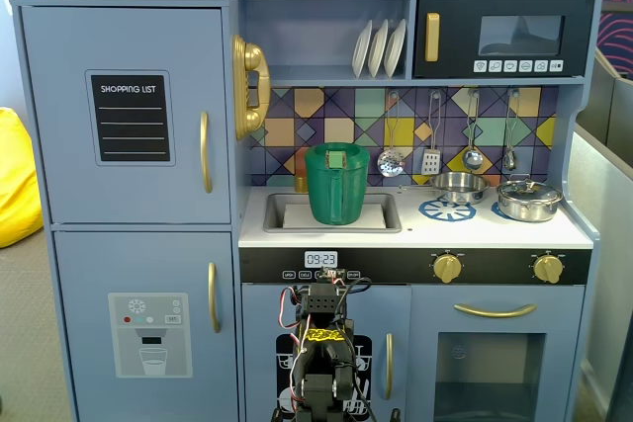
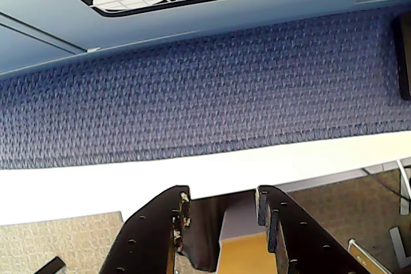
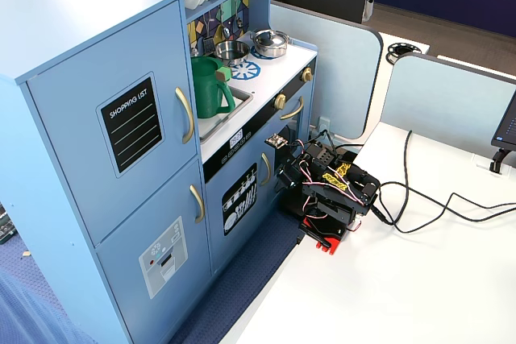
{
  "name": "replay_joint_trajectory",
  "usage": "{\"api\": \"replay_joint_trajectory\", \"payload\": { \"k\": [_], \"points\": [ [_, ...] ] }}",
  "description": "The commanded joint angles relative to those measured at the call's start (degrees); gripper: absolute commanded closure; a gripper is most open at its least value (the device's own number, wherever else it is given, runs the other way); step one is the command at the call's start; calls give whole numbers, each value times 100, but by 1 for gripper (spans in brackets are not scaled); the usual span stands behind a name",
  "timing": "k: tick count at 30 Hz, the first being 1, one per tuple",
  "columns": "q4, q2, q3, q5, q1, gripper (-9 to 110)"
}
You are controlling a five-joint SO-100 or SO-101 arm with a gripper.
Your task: Open the left cabinet door
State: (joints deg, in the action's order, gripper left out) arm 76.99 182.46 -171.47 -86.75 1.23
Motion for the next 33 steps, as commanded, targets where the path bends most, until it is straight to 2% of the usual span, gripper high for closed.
{"api": "replay_joint_trajectory", "payload": {
  "k": [1,15,19,22,28,33],
  "points": [
    [1090,-26,-26,-35,26,101],
    [993,-26,-26,97,-158,101],
    [369,-141,352,677,-721,101],
    [-202,-809,1327,1090,-1371,98],
    [-1433,-2259,3867,431,-2347,97],
    [-3612,-3076,5186,483,-3015,91]
  ]
}}
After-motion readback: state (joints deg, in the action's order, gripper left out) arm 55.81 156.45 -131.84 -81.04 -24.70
